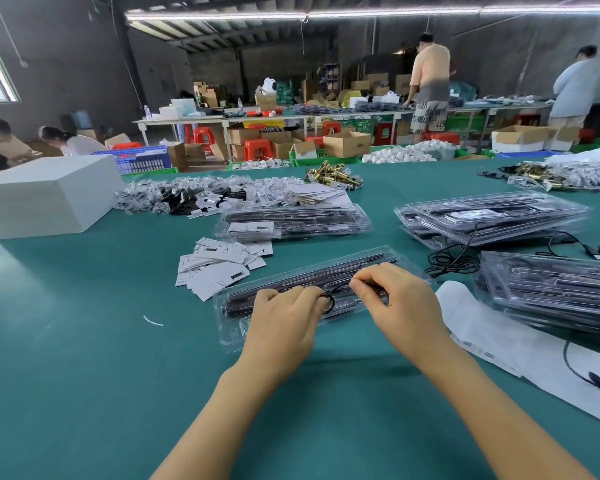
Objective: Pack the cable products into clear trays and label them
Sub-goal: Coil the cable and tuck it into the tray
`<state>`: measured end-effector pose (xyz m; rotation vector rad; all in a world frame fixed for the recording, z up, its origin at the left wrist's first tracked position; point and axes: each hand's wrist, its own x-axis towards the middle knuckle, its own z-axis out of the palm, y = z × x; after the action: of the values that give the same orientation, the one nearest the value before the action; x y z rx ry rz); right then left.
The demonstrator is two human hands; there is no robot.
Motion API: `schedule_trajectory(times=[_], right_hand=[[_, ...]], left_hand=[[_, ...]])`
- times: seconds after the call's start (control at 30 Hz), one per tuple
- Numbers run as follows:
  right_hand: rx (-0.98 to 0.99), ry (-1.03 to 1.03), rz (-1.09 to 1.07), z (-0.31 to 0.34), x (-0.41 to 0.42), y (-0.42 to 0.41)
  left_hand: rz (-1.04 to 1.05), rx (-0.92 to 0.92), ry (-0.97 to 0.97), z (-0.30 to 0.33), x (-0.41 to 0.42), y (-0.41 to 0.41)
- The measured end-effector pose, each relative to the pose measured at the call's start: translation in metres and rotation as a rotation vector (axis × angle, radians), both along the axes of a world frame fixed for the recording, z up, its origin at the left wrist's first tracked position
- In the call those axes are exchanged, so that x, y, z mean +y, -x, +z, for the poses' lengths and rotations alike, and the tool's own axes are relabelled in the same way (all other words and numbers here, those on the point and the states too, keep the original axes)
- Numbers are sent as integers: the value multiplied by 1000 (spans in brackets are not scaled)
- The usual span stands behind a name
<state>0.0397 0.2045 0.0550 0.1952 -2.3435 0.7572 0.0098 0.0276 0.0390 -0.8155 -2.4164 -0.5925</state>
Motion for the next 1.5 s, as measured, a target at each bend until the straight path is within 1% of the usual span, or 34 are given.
schedule_trajectory(times=[0.07, 0.13, 0.2, 0.37, 0.5, 0.67, 0.77, 0.9, 1.07, 1.13, 1.23, 1.33, 1.4, 1.5], right_hand=[[-1, 27, 5, 1, 0, 0], [-5, 45, 20, 1, 0, 1], [-3, 73, 43, 0, 0, 2], [23, 224, 122, -2, 1, 4], [9, 277, 176, -1, 0, 5], [12, 300, 206, -2, -9, 3], [30, 310, 203, -2, -14, 1], [33, 321, 191, -6, -23, 0], [46, 308, 144, -13, -35, -2], [31, 270, 157, -17, -42, -4], [-7, 230, 201, -25, -58, -10], [-19, 208, 167, -28, -68, -15], [-20, 230, 138, -27, -68, -15], [-32, 216, 128, -27, -69, -17]], left_hand=[[-52, 47, -17, 2, 1, -3], [-91, 11, -71, 4, 0, -3], [-109, -148, -180, 5, 0, -2], [-81, -538, -560, 13, -2, -1], [-110, -698, -755, 17, -7, -1], [-195, -952, -1093, 21, -8, 1], [-227, -1056, -1224, 22, -5, 1], [-212, -1128, -1379, 21, -1, 3], [-172, -1188, -1474, 18, 2, 2], [-155, -1210, -1513, 18, 2, 3], [-172, -1214, -1630, 19, 4, 2], [-211, -1246, -1715, 17, 9, -2], [-245, -1274, -1741, 16, 12, -4], [-284, -1271, -1711, 14, 14, -5]])
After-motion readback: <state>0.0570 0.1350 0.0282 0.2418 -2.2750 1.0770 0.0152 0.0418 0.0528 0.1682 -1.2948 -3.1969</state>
